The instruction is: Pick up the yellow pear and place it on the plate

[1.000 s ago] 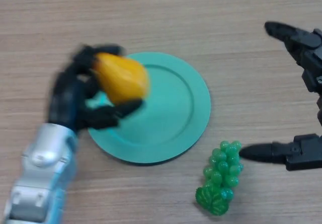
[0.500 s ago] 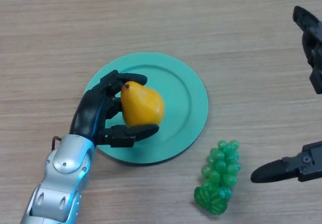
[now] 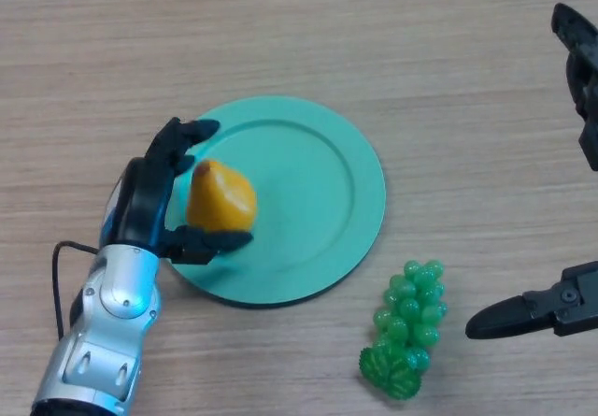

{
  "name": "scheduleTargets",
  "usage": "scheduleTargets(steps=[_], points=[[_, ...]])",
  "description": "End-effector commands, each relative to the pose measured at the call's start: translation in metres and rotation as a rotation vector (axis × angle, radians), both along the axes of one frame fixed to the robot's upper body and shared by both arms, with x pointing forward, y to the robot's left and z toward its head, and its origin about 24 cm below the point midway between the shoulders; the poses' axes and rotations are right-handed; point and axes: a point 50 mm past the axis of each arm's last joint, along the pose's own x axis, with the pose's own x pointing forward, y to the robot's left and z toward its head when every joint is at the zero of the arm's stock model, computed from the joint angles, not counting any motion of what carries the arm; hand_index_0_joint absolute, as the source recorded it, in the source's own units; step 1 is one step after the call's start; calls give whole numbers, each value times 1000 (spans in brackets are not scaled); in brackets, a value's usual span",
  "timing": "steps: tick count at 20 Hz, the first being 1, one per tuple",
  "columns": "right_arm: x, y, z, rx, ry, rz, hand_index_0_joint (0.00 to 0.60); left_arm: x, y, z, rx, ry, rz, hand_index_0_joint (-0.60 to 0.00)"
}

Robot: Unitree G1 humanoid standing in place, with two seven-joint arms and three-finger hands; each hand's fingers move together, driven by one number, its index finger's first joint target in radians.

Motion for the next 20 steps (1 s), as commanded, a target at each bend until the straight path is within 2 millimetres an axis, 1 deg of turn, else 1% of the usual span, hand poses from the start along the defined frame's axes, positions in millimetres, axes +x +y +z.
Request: scheduleTargets(steps=[1,3,4,6,7,8,9,10,11,12,13,15,18,20], points=[[-10,5,22,-15,-202,2,0,3,12,40,20,-209,35,0],[-9,8,22,-13,-182,9,0,-5,11,45,-12,-179,3,0],[-8,10,21,-8,-175,16,0,-10,10,51,-15,-196,-16,0],[-7,12,23,-9,-179,23,0,-20,12,67,-7,-257,-42,0],[-6,14,22,-1,-178,31,0,-30,16,77,1,-289,-56,0],[-5,15,21,2,-171,36,0,-36,18,84,17,-310,-62,0],[-4,17,19,2,-174,47,0,-48,23,97,9,-364,-72,0],[-3,17,19,-4,-177,48,0,-54,27,106,-2,-391,-82,0],[-1,17,20,-8,-191,48,0,-67,29,120,-77,-446,-140,0],[-1,17,21,-6,-190,49,0,-76,32,128,-140,-443,-185,0],[0,18,23,-13,-196,53,0,-88,36,139,-272,-461,-243,0],[1,18,24,-11,-192,71,0,-100,43,149,-354,-476,-267,0],[3,19,22,-12,-174,86,0,-109,50,153,-351,-487,-237,0],[1,23,23,-14,-169,105,0,-115,50,158,-455,-420,-240,0]])
